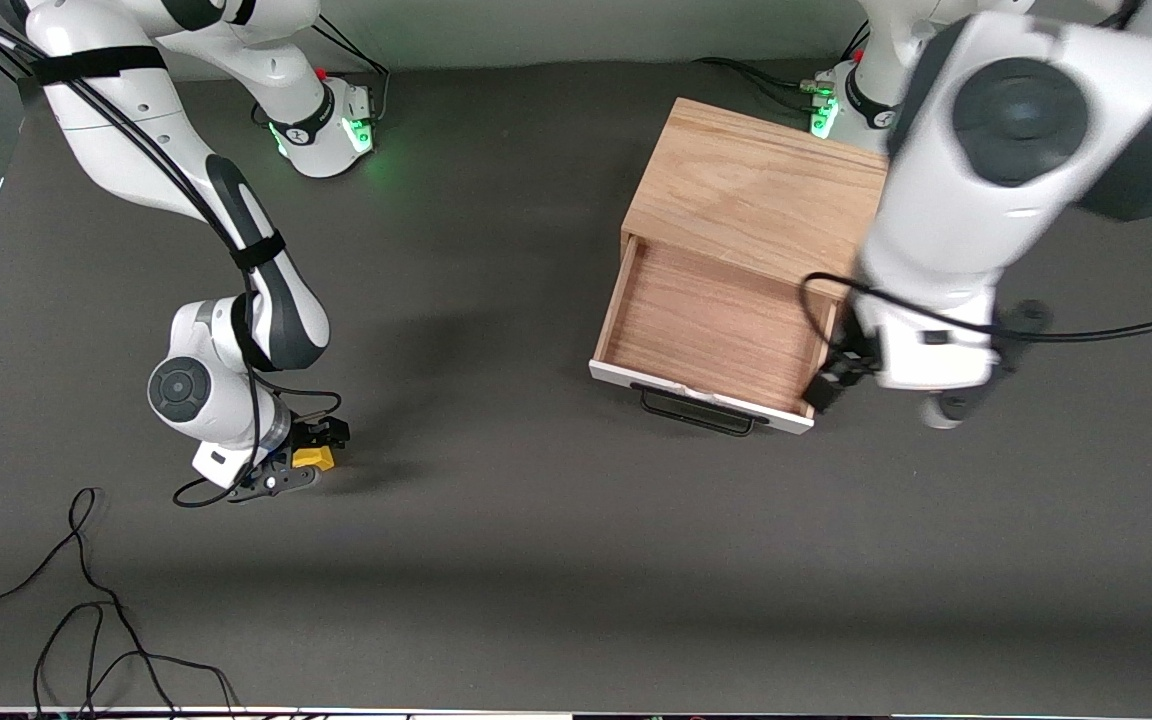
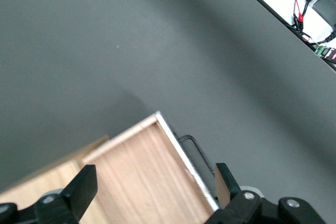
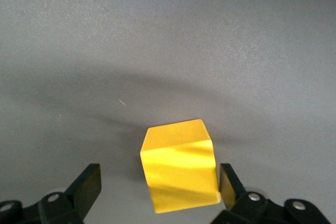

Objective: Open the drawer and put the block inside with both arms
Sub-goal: 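Lift the yellow cube with the right gripper while the left gripper withdraws, then carry the cube over the open drawer and lower it with the right gripper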

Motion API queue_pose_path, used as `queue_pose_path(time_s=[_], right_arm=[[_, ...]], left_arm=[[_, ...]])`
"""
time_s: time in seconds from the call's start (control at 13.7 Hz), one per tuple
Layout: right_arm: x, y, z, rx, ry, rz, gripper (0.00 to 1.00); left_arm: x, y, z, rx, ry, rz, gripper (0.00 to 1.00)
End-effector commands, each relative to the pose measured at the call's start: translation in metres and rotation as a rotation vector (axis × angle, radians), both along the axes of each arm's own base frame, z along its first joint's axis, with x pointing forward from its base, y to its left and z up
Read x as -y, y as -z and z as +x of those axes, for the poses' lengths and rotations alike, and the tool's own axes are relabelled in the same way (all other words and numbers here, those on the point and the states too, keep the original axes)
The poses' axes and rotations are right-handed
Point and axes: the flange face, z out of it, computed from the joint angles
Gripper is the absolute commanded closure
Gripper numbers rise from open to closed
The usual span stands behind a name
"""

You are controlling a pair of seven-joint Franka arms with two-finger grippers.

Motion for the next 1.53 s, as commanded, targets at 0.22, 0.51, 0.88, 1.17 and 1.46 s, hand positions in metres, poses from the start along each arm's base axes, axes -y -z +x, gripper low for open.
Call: queue_pose_path(time_s=[0.22, 0.51, 0.88, 1.17, 1.46], right_arm=[[0.013, 0.021, 0.004, 0.010, -0.071, -0.015, 0.20], [0.011, 0.009, 0.006, 0.007, -0.051, -0.004, 0.94], [-0.039, -0.114, 0.033, -0.082, 0.099, 0.078, 0.94], [-0.147, -0.258, 0.031, -0.127, 0.294, 0.117, 0.93], [-0.288, -0.319, -0.024, -0.117, 0.471, 0.175, 0.93]], left_arm=[[-0.143, -0.009, -0.014, -0.150, 0.352, -0.061, 0.00], [-0.196, 0.001, -0.023, -0.157, 0.546, -0.065, 0.00], [-0.206, 0.022, -0.048, -0.058, 0.635, -0.015, 0.00], [-0.203, 0.017, -0.049, -0.064, 0.708, -0.012, 0.00], [-0.205, 0.013, -0.054, -0.103, 0.748, -0.024, 0.00]])
